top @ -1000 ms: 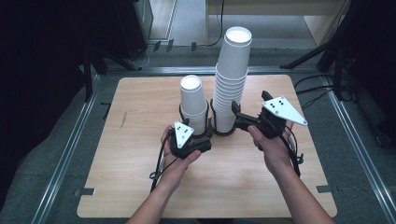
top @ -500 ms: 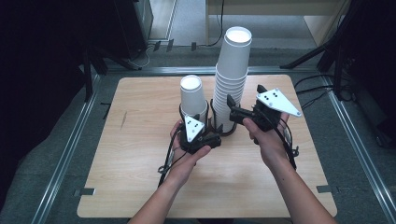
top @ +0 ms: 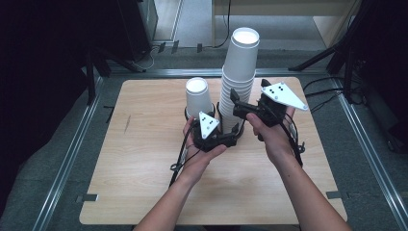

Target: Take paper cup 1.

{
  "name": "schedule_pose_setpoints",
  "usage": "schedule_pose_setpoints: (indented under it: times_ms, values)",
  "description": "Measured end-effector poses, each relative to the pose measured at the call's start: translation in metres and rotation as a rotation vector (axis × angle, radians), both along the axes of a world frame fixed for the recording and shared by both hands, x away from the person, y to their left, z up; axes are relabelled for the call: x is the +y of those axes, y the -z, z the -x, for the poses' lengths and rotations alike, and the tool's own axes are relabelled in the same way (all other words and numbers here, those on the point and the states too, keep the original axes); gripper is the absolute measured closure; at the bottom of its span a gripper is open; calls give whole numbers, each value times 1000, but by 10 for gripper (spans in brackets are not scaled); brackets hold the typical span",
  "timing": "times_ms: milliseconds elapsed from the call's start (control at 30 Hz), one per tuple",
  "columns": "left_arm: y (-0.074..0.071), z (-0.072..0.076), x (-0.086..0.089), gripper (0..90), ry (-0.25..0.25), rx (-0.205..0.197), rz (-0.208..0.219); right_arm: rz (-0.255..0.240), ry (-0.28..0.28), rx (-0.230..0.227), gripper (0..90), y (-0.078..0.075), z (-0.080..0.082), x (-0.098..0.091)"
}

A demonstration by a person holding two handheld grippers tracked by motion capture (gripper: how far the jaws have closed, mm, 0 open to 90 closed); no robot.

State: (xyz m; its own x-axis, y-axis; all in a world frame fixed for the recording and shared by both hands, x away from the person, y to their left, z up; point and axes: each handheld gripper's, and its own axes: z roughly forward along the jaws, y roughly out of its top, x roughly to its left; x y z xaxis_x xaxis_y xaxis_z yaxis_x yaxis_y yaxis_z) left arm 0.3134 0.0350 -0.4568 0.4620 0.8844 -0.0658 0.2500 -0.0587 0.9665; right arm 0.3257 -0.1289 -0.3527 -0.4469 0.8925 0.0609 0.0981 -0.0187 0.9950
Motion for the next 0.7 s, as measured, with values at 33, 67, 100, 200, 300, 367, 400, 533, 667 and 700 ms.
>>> schedule_pose_setpoints:
  times_ms: [33,67,100,200,300,367,400,533,667,700]
  values:
    - [0,-1,-1,78,-2,-6,-1,1,2,-1,52,-1,-2,0]
    - [-1,-3,-4,78,-3,-15,-3,0,6,-2,52,-3,-4,0]
    - [-1,-5,-5,78,-7,-20,-10,0,5,-2,52,-4,-6,0]
    - [-1,-8,-8,77,-11,-24,-13,5,7,-8,48,-5,-9,1]
    - [-1,-11,-11,69,-20,-34,-21,6,9,2,47,-8,-14,3]
    - [0,-15,-14,69,-25,-38,-25,-1,4,6,38,-11,-19,5]
    - [0,-16,-14,69,-28,-40,-24,-2,1,11,33,-12,-20,6]
    - [0,-20,-18,70,-44,-46,-15,-3,5,22,29,-16,-27,8]
    - [-3,-26,-22,70,-52,-53,-2,-7,4,21,28,-23,-32,12]
    - [-5,-27,-23,70,-58,-54,0,-3,4,20,28,-25,-33,13]
